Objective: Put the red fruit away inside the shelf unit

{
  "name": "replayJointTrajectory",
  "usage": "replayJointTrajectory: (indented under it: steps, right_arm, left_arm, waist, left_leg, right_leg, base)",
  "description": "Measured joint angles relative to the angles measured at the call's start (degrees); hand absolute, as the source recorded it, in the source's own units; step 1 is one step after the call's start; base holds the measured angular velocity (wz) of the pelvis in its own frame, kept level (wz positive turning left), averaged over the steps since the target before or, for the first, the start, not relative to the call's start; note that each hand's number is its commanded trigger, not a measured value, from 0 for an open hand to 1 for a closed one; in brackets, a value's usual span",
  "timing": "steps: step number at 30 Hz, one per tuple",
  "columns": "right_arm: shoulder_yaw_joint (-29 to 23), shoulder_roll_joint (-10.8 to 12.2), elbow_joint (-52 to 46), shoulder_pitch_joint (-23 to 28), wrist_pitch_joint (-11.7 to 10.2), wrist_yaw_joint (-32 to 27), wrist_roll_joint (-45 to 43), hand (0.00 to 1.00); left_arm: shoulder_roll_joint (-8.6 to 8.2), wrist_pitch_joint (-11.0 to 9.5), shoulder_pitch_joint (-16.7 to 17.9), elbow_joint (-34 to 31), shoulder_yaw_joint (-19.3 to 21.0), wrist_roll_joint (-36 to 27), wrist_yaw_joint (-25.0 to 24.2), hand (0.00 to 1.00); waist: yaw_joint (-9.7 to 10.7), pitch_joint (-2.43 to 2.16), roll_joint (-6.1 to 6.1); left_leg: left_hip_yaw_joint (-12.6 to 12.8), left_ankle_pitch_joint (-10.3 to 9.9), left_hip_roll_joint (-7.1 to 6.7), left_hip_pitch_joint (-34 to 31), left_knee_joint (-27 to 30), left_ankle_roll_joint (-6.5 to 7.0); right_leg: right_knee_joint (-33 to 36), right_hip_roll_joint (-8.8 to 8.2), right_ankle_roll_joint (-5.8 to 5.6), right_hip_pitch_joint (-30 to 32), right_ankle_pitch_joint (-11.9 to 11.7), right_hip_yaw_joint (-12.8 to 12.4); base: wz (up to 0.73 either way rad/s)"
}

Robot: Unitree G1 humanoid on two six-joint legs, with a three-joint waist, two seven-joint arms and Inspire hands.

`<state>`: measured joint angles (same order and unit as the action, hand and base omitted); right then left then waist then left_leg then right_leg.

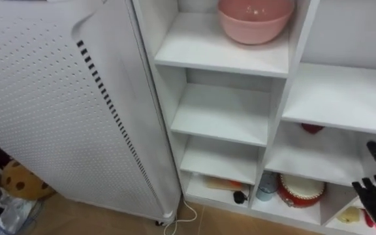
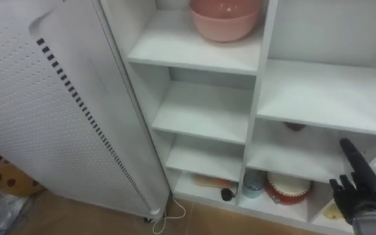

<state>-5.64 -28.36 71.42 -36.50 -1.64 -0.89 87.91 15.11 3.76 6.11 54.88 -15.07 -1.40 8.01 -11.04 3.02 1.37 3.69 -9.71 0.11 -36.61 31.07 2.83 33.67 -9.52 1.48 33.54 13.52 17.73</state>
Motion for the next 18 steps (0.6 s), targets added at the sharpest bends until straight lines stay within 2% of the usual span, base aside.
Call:
replayJointTrajectory:
  steps: [3, 5, 7, 8, 9, 10, 12, 14, 15, 18]
  right_arm:
    - [0.4, 0.3, 2.6, 3.0, 0.9, 2.7, -4.8, 0.0]
    - [2.4, 0.7, 3.2, 5.4, 1.0, 4.7, -7.2, 0.0]
    - [5.0, 2.0, 4.4, 9.9, 1.5, 7.6, -11.4, 0.0]
    - [5.5, 2.5, 4.2, 11.3, 1.6, 8.0, -12.5, 0.0]
    - [6.1, 3.9, 4.0, 13.8, 1.7, 8.7, -15.5, 0.0]
    - [7.4, 5.1, 3.7, 16.3, 1.7, 9.4, -19.2, 0.0]
    - [9.5, 6.8, 3.4, 20.4, 1.8, 10.7, -23.1, 0.0]
    - [11.1, 8.4, 2.8, 24.6, 1.8, 12.2, -26.7, 0.0]
    - [11.1, 9.5, 2.3, 27.3, 2.0, 13.0, -29.8, 0.0]
    - [11.0, 11.8, 1.1, 32.5, 2.2, 14.8, -34.9, 0.0]
  left_arm:
    - [-0.14, -0.1, -0.7, 0.4, 3.0, 2.3, -0.5, 0.0]
    - [-0.07, -0.2, -0.9, 0.9, 3.9, 3.2, -1.0, 0.0]
    - [-0.07, -1.2, -0.7, 2.3, 4.7, 3.4, -1.2, 0.0]
    - [-0.05, -1.3, -0.5, 2.4, 5.2, 3.4, -1.2, 0.0]
    - [0.02, -1.4, 0.4, 2.4, 6.5, 3.4, -1.2, 0.0]
    - [-0.01, -1.4, 1.1, 2.6, 7.9, 3.6, -1.2, 0.0]
    - [-0.04, -1.7, 1.8, 2.8, 8.5, 3.6, -1.1, 0.0]
    - [-0.2, -2.3, 2.3, 2.7, 8.7, 3.8, -1.1, 0.0]
    - [-0.88, -2.9, 2.8, 2.4, 10.6, 4.8, -1.0, 0.0]
    - [-2.47, -3.9, 5.0, 2.4, 13.8, 6.1, 0.0, 0.0]
  waist:
    - [0.1, 0.0, -0.11]
    - [0.7, -0.02, -0.14]
    - [1.5, -0.22, -0.72]
    - [1.6, -0.45, -1.11]
    - [2.2, -1.12, -1.98]
    - [2.6, -1.49, -2.66]
    - [3.1, -1.99, -3.43]
    - [3.7, -2.28, -4.16]
    - [4.0, -2.55, -4.59]
    - [4.4, -2.67, -4.7]
  left_leg:
    - [-0.6, 0.7, -0.11, 3.2, -2.8, -0.21]
    - [-0.9, 0.8, -0.09, 6.3, -4.6, -0.34]
    - [-1.5, 1.1, -0.13, 11.9, -8.2, -0.61]
    - [-1.5, 1.1, -0.15, 13.0, -9.0, -0.63]
    - [-1.5, 1.1, -0.19, 15.0, -10.3, -0.7]
    - [-1.6, 1.1, -0.37, 17.1, -11.4, -0.8]
    - [-1.5, 0.9, -0.5, 20.1, -12.3, -1.09]
    - [-1.5, 0.9, -0.71, 23.1, -14.0, -1.11]
    - [-1.5, 0.8, -0.78, 25.3, -15.7, -1.12]
    - [-0.8, 0.7, -0.76, 29.7, -18.1, -1.32]
  right_leg:
    - [-3.2, 0.24, -0.06, -3.9, -0.7, 1.5]
    - [-5.8, 1.05, -0.46, -7.3, -1.1, 1.5]
    - [-10.4, 1.91, -0.96, -13.7, -1.7, 2.6]
    - [-11.2, 2.1, -1.06, -14.9, -1.8, 2.7]
    - [-12.6, 2.66, -1.19, -16.8, -1.9, 2.9]
    - [-14.1, 3.09, -1.36, -19.2, -2.1, 3.1]
    - [-16.7, 3.69, -1.67, -23.0, -2.5, 3.2]
    - [-18.7, 3.92, -1.92, -26.4, -2.6, 3.5]
    - [-19.9, 4.06, -2.08, -28.2, -2.6, 3.5]
    - [-21.4, 4.39, -2.33, -31.8, -2.7, 3.0]
  base:
    - [0.11]
    - [0.14]
    - [0.15]
    - [0.09]
    - [0.1]
    - [0.1]
    - [0.14]
    - [0.16]
    - [0.05]
    - [-0.12]
